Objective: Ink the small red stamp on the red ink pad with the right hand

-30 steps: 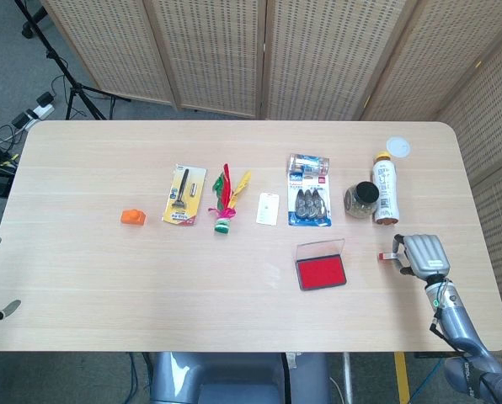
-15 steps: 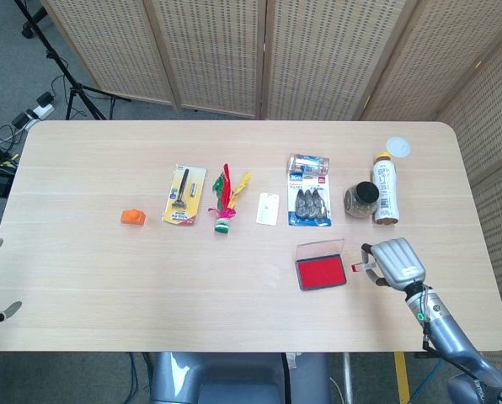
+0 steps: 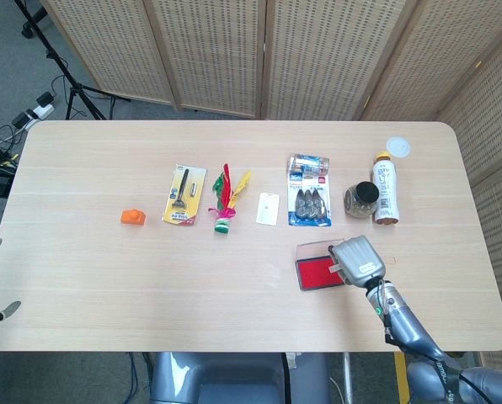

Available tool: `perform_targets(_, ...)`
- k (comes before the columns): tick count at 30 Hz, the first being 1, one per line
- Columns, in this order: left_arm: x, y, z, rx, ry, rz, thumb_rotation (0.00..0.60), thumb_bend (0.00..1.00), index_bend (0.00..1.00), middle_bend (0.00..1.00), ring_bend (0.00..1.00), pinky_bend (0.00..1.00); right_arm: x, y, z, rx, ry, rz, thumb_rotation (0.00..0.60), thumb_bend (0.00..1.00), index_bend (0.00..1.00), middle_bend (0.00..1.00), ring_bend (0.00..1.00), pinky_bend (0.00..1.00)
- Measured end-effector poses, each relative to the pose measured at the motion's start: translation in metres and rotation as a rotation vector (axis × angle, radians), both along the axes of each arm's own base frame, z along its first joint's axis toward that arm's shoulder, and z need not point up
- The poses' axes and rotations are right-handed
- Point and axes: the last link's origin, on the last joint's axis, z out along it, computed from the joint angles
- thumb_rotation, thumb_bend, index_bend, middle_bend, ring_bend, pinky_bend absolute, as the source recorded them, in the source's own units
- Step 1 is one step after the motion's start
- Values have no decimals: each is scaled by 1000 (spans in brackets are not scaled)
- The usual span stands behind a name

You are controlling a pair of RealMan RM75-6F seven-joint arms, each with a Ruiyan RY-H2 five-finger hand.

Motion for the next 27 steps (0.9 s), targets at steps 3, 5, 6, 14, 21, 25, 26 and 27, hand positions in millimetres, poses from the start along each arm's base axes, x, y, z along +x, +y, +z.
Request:
perform_targets(3, 0, 0, 0, -2, 1, 0, 600, 86, 0, 0, 0, 0, 5, 1, -8, 5, 4, -11, 600, 672, 585, 974, 1000, 1000)
perform_targets(5, 0, 0, 0, -3, 0, 0, 600, 87, 0, 0, 0, 0, 8, 1, -12, 8, 8, -15, 600, 672, 586, 974, 1000, 1000)
perform_targets(6, 0, 0, 0, -3, 0, 0, 600, 87, 0, 0, 0, 0, 10, 1, -15, 10, 9, -16, 600, 672, 586, 974, 1000, 1000)
perform_targets(14, 0, 1, 0, -3, -1, 0, 600, 87, 0, 0, 0, 0, 16, 3, -30, 25, 7, -37, 600, 672, 586, 974, 1000, 1000)
perform_targets(21, 0, 1, 0, -5, 0, 2, 600, 86, 0, 0, 0, 0, 10, 5, -37, 43, 2, -52, 600, 672, 586, 974, 1000, 1000)
perform_targets(25, 0, 1, -1, -7, 1, 3, 600, 87, 0, 0, 0, 0, 11, 4, -39, 46, -8, -52, 600, 672, 586, 974, 1000, 1000)
perform_targets(26, 0, 1, -1, -8, 1, 3, 600, 87, 0, 0, 0, 0, 11, 4, -39, 46, -11, -52, 600, 672, 586, 974, 1000, 1000)
perform_targets(27, 0, 1, -1, -8, 1, 4, 600, 87, 0, 0, 0, 0, 12, 3, -39, 46, -13, -52, 600, 672, 586, 974, 1000, 1000)
